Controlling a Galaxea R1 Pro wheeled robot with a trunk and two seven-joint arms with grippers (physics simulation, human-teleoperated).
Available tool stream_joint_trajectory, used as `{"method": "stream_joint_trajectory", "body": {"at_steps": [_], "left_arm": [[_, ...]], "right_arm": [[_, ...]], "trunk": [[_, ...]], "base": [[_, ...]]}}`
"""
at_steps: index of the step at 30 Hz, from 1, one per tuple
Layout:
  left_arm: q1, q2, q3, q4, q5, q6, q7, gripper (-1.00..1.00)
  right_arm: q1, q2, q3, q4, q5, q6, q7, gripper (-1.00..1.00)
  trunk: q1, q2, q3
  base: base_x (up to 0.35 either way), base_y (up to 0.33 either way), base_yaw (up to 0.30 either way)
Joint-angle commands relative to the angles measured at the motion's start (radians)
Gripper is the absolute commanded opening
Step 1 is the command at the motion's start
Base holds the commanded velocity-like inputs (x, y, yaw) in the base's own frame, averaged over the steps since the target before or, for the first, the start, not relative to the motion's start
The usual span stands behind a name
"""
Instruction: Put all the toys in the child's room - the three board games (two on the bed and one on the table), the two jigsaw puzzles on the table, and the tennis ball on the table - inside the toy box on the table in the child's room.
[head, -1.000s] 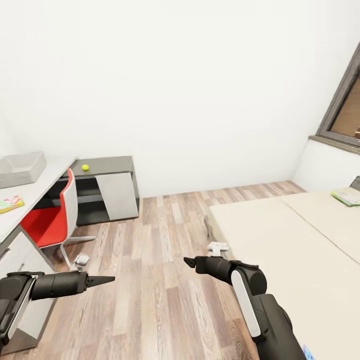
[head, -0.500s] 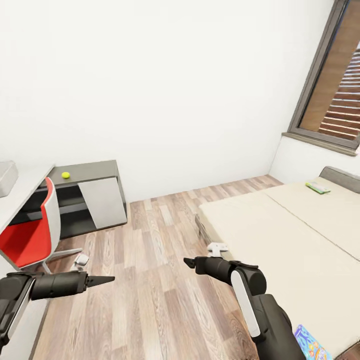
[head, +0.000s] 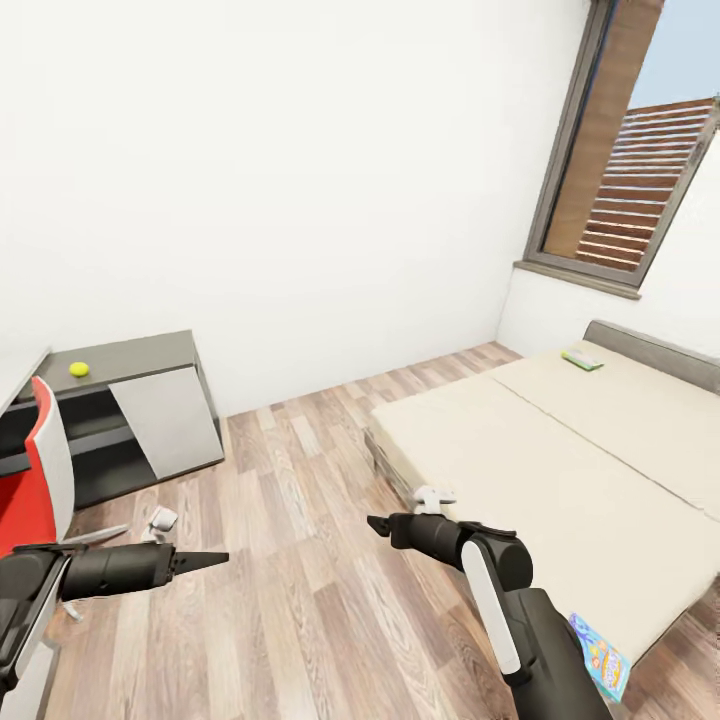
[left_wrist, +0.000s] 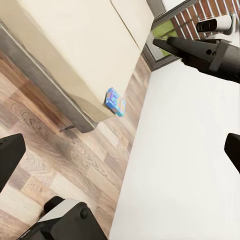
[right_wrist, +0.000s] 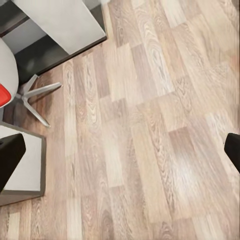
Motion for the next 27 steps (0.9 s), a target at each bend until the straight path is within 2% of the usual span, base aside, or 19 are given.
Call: {"method": "stream_joint_trajectory", "body": {"at_steps": [1, 6, 9, 14, 20, 27], "left_arm": [[0.0, 0.001, 0.001, -0.001, -0.001, 0.01, -0.005, 1.0], [0.0, 0.0, 0.028, -0.001, 0.001, 0.009, -0.011, 1.0], [0.0, 0.001, 0.066, -0.002, 0.002, 0.011, -0.016, 1.0], [-0.001, 0.006, 0.114, -0.003, 0.002, 0.013, -0.018, 1.0], [-0.002, 0.009, 0.13, -0.004, 0.0, 0.014, -0.017, 1.0], [-0.002, 0.01, 0.133, -0.004, -0.001, 0.016, -0.018, 1.0]], "right_arm": [[-0.001, 0.001, -0.001, 0.0, 0.002, 0.005, 0.003, 1.0], [-0.001, 0.0, -0.002, 0.009, 0.002, 0.005, 0.003, 1.0], [-0.001, 0.001, -0.004, 0.025, 0.002, 0.005, 0.003, 1.0], [-0.001, 0.001, -0.005, 0.035, 0.002, 0.005, 0.003, 1.0], [-0.001, 0.001, -0.005, 0.037, 0.002, 0.005, 0.003, 1.0], [-0.001, 0.001, -0.004, 0.037, 0.002, 0.005, 0.003, 1.0]], "trunk": [[0.0, -0.002, -0.001], [0.0, -0.002, 0.001], [0.0, -0.002, 0.003], [-0.019, 0.033, 0.021], [-0.042, 0.075, 0.043], [-0.069, 0.124, 0.068]], "base": [[0.0, 0.009, -0.273], [0.0, 0.004, -0.273], [0.0, 0.001, -0.273], [0.0, 0.0, -0.273], [0.0, 0.0, -0.273], [0.0, 0.0, -0.246]]}}
